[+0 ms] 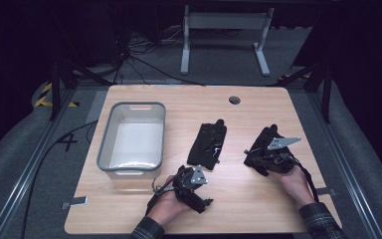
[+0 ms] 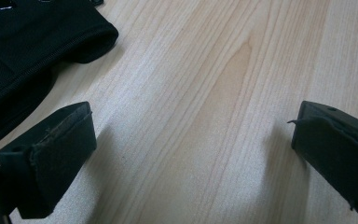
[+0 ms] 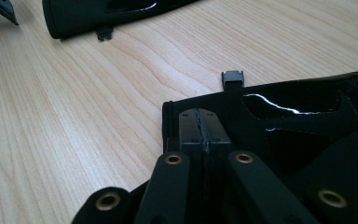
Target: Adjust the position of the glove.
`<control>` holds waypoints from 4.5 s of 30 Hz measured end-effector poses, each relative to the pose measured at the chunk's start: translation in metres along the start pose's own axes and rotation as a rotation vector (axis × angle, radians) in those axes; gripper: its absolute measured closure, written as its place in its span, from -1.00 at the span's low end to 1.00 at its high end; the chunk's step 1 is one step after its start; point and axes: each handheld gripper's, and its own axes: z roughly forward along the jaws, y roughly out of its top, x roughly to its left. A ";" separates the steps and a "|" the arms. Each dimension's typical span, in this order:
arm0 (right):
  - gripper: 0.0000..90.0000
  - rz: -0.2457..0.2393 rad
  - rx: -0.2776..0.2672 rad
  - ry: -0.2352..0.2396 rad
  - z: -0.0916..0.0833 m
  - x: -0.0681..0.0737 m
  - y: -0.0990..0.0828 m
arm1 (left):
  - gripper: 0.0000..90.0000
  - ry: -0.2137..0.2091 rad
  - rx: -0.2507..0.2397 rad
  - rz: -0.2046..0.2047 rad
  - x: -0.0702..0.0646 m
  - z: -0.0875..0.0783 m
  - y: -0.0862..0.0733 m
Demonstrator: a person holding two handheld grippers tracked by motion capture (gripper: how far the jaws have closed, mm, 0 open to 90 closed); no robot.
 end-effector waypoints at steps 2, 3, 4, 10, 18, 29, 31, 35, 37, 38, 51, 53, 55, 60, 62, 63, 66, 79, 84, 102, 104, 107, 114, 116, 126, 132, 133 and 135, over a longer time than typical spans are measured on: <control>1.00 -0.007 0.002 0.001 0.000 0.001 0.000 | -1.00 0.000 0.000 -0.001 0.000 0.000 0.000; 1.00 -0.008 0.005 0.004 0.000 0.001 -0.001 | -1.00 0.001 0.000 -0.001 0.000 0.000 0.000; 1.00 -0.011 0.006 0.007 -0.001 0.001 -0.001 | -1.00 0.000 0.000 -0.001 0.000 0.000 0.000; 1.00 -0.024 0.026 0.029 -0.006 0.005 -0.005 | -1.00 0.000 0.001 0.000 0.000 0.000 0.000; 1.00 -0.039 0.055 0.054 -0.020 0.015 -0.018 | -1.00 0.001 0.001 0.001 0.000 0.000 0.000; 1.00 -0.035 0.069 0.072 -0.039 0.025 -0.037 | -1.00 0.001 0.000 0.000 0.000 0.000 0.000; 1.00 -0.029 0.071 0.072 -0.043 0.025 -0.041 | -1.00 0.001 0.000 0.000 0.000 0.000 0.000; 1.00 -0.017 0.074 0.070 -0.050 0.024 -0.047 | -1.00 0.001 0.000 0.000 0.000 0.000 0.000; 1.00 -0.018 0.075 0.065 -0.055 0.024 -0.052 | -1.00 0.001 0.000 0.000 0.000 0.000 0.000; 1.00 -0.013 0.078 0.062 -0.056 0.024 -0.053 | -1.00 0.001 0.000 0.000 0.000 0.000 0.000; 1.00 0.011 -0.005 -0.010 -0.064 0.000 -0.035 | -1.00 0.000 0.001 0.000 0.000 0.000 0.000; 1.00 0.025 -0.014 -0.026 -0.061 -0.007 -0.029 | -1.00 -0.001 0.001 0.000 0.000 0.000 0.000; 1.00 0.023 -0.013 -0.050 -0.058 -0.013 -0.026 | -1.00 0.000 -0.001 -0.001 0.000 0.000 0.000; 1.00 0.042 0.004 -0.059 -0.050 -0.023 -0.023 | -1.00 -0.001 0.000 -0.001 0.000 0.000 0.000; 1.00 0.047 0.010 -0.061 -0.047 -0.026 -0.024 | -1.00 0.000 -0.001 -0.002 0.000 0.000 0.000; 1.00 0.050 0.015 -0.065 -0.046 -0.027 -0.024 | -1.00 -0.001 0.000 -0.001 0.000 0.000 0.000; 1.00 0.059 0.029 -0.064 -0.041 -0.030 -0.026 | -1.00 -0.001 0.000 -0.001 0.000 0.000 0.000; 1.00 -0.003 0.043 0.018 -0.033 -0.016 -0.023 | -1.00 0.000 -0.001 -0.001 0.000 0.000 0.000; 1.00 -0.038 0.049 0.044 -0.028 -0.003 -0.022 | -1.00 0.000 -0.001 -0.001 0.000 0.000 0.000; 1.00 -0.040 0.052 0.068 -0.034 0.040 -0.035 | -1.00 0.000 -0.001 -0.001 0.000 0.000 0.000; 1.00 -0.043 0.054 0.073 -0.035 0.045 -0.036 | -1.00 0.000 -0.001 -0.001 0.000 0.000 0.000; 1.00 -0.047 0.056 0.072 -0.036 0.052 -0.039 | -1.00 0.000 0.000 -0.001 0.000 0.000 0.000; 1.00 -0.058 0.060 0.077 -0.039 0.062 -0.043 | -1.00 0.000 0.000 -0.001 0.000 0.000 0.000; 1.00 -0.060 0.059 0.079 -0.039 0.061 -0.043 | -1.00 0.000 0.000 -0.001 0.000 0.000 0.000; 0.25 -0.043 -0.031 -0.019 -0.058 0.048 -0.047 | -1.00 0.009 0.008 -0.011 -0.001 0.000 0.001; -0.16 -0.009 -0.043 -0.104 -0.074 0.031 -0.062 | -0.94 0.023 0.024 -0.030 -0.001 -0.001 0.004; -0.16 -0.009 -0.043 -0.104 -0.074 0.031 -0.062 | -0.91 0.024 0.028 -0.032 -0.001 -0.002 0.004; -0.25 0.013 -0.043 -0.130 -0.079 0.024 -0.069 | -0.88 0.019 0.033 -0.046 0.001 -0.002 0.006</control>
